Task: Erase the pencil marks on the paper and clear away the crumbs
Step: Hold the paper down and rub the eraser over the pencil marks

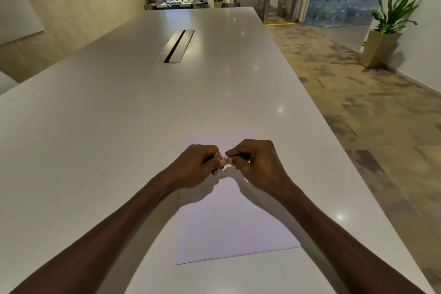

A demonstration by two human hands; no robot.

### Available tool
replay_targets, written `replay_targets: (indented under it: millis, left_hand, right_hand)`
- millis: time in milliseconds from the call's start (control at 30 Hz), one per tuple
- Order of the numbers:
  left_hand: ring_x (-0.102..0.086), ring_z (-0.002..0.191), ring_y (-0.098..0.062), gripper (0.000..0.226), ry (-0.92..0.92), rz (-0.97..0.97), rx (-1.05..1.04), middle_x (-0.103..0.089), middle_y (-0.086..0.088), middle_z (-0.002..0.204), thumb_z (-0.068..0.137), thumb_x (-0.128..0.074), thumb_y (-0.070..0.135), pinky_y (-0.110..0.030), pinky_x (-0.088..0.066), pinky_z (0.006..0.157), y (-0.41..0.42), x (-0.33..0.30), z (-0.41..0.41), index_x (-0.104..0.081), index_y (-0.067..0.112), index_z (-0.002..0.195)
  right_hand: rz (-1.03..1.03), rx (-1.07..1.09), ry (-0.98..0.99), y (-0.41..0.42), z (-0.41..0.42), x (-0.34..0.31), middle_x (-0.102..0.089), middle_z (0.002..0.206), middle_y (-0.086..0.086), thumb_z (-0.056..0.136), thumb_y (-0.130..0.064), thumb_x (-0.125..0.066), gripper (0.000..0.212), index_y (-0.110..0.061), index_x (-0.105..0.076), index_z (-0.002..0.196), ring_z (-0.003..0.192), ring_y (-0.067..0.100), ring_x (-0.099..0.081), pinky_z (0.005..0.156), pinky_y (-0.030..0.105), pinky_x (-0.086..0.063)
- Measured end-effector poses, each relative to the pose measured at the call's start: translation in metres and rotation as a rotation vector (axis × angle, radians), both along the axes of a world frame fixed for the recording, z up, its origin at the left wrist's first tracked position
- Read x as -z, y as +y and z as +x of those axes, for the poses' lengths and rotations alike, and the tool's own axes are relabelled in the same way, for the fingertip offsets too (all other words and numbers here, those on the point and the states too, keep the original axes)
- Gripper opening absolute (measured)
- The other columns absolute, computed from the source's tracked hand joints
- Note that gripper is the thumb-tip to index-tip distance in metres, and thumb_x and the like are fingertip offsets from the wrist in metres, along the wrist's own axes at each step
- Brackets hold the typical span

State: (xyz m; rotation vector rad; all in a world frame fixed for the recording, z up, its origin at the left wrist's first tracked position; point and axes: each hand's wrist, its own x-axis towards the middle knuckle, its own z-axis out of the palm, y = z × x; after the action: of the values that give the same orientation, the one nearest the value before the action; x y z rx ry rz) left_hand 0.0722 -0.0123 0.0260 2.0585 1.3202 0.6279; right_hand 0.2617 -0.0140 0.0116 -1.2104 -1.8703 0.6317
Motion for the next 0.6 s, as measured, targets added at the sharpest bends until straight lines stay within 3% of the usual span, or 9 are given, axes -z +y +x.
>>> replay_targets:
  millis: [67, 167, 333, 400, 467, 533, 600]
  left_hand:
    - [-0.048, 0.05, -0.003, 0.025, 0.027, 0.038, -0.006, -0.063, 0.007, 0.063, 0.097, -0.056, 0.019, -0.014, -0.035, 0.052, 0.001, 0.004, 0.001, -0.063, 0.01, 0.075]
    - [-0.049, 0.053, -0.005, 0.026, 0.061, 0.13, -0.018, -0.06, 0.008, 0.06, 0.098, -0.055, 0.019, -0.017, -0.033, 0.05, 0.004, 0.011, 0.001, -0.059, 0.014, 0.072]
    - [-0.047, 0.062, -0.006, 0.025, 0.154, 0.349, -0.019, -0.05, 0.015, 0.061, 0.097, -0.048, 0.024, -0.024, -0.029, 0.055, 0.01, 0.022, 0.004, -0.046, 0.028, 0.072]
    - [-0.049, 0.065, -0.007, 0.024, 0.137, 0.366, -0.041, -0.056, 0.012, 0.064, 0.096, -0.047, 0.024, -0.026, -0.034, 0.057, 0.012, 0.024, 0.005, -0.051, 0.023, 0.073]
    - [-0.053, 0.067, -0.004, 0.022, 0.123, 0.35, -0.07, -0.065, 0.011, 0.069, 0.097, -0.052, 0.019, -0.022, -0.039, 0.061, 0.013, 0.025, 0.002, -0.064, 0.018, 0.078]
    - [-0.055, 0.067, 0.005, 0.019, 0.121, 0.349, -0.108, -0.071, 0.012, 0.074, 0.094, -0.058, 0.015, -0.011, -0.035, 0.063, 0.014, 0.025, -0.001, -0.073, 0.019, 0.082]
    - [-0.059, 0.069, 0.006, 0.014, 0.099, 0.324, -0.169, -0.073, 0.013, 0.074, 0.089, -0.065, 0.016, -0.008, -0.037, 0.062, 0.013, 0.024, -0.004, -0.077, 0.019, 0.082]
  right_hand:
    - [0.033, 0.036, -0.008, -0.004, -0.003, 0.001, -0.075, 0.078, 0.002, 0.082, 0.003, -0.074, 0.012, -0.005, -0.082, 0.087, 0.062, -0.005, -0.06, 0.063, 0.006, -0.042]
    - [0.082, 0.075, -0.017, -0.006, -0.007, 0.0, -0.076, 0.075, 0.008, 0.081, 0.005, -0.073, 0.013, -0.004, -0.081, 0.084, 0.062, 0.011, -0.06, 0.061, 0.019, -0.048]
    - [0.032, 0.148, 0.006, -0.002, -0.011, 0.0, -0.074, 0.069, 0.008, 0.083, -0.001, -0.072, 0.01, -0.005, -0.08, 0.079, 0.066, 0.016, -0.064, 0.064, 0.027, -0.05]
    - [0.013, 0.192, 0.004, 0.001, -0.014, -0.001, -0.074, 0.069, 0.01, 0.084, -0.006, -0.071, 0.012, -0.002, -0.078, 0.075, 0.07, 0.019, -0.064, 0.066, 0.028, -0.047]
    - [-0.024, 0.231, 0.028, 0.005, -0.014, -0.002, -0.075, 0.071, 0.013, 0.086, -0.009, -0.071, 0.015, 0.0, -0.076, 0.075, 0.067, 0.012, -0.068, 0.065, 0.024, -0.049]
    - [-0.081, 0.261, 0.081, 0.007, -0.011, -0.004, -0.077, 0.074, 0.008, 0.086, -0.009, -0.073, 0.01, -0.002, -0.078, 0.08, 0.061, -0.006, -0.066, 0.059, 0.009, -0.047]
    - [-0.133, 0.278, 0.1, 0.008, -0.006, -0.005, -0.077, 0.078, 0.004, 0.085, -0.011, -0.075, 0.007, -0.008, -0.08, 0.09, 0.061, -0.004, -0.066, 0.062, 0.006, -0.045]
